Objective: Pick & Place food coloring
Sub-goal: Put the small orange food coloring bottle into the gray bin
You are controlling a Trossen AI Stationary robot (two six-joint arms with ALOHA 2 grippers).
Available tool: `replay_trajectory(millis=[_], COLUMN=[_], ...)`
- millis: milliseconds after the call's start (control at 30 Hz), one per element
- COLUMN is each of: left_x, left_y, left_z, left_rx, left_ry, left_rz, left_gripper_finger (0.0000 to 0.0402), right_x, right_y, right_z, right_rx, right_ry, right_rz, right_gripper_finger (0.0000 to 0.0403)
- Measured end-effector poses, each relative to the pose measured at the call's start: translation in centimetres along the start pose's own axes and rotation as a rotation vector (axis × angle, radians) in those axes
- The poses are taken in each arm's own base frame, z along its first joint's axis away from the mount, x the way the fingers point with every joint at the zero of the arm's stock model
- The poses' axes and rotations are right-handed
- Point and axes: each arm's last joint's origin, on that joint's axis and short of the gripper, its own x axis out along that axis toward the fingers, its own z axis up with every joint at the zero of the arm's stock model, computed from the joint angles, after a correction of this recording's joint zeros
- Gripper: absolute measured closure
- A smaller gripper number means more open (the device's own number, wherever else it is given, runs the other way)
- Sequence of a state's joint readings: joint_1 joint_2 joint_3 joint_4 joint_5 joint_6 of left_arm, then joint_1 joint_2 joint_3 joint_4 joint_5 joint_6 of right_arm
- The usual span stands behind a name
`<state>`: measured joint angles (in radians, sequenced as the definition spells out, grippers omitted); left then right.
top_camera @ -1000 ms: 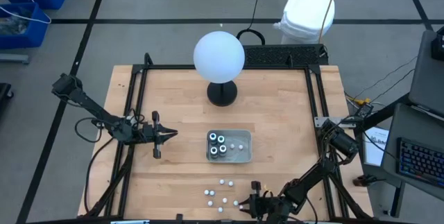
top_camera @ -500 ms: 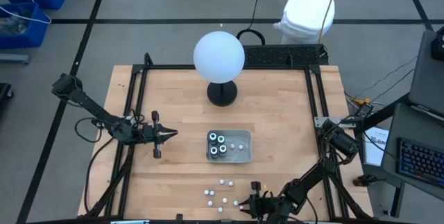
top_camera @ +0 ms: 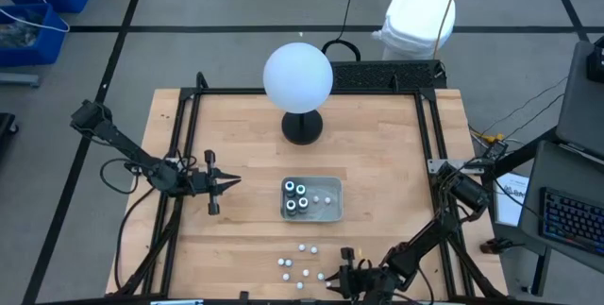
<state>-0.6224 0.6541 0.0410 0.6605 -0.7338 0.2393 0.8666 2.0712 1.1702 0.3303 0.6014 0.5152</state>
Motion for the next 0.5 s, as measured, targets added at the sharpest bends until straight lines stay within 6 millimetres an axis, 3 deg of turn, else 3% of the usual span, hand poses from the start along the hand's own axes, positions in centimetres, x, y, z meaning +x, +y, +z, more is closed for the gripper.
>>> replay_trajectory(millis=[500], left_x=[0.0], left_y=[0.0], left_z=[0.01], left_rx=[-0.006], left_ry=[-0.001], left_rz=[-0.001], left_gripper_finger=[0.0364], right_x=[0.08], right_y=[-0.11], right_z=[0.07], right_rx=[0.027], right_ry=[-0.003], right_rz=[-0.006], right_gripper_finger=[0.0336])
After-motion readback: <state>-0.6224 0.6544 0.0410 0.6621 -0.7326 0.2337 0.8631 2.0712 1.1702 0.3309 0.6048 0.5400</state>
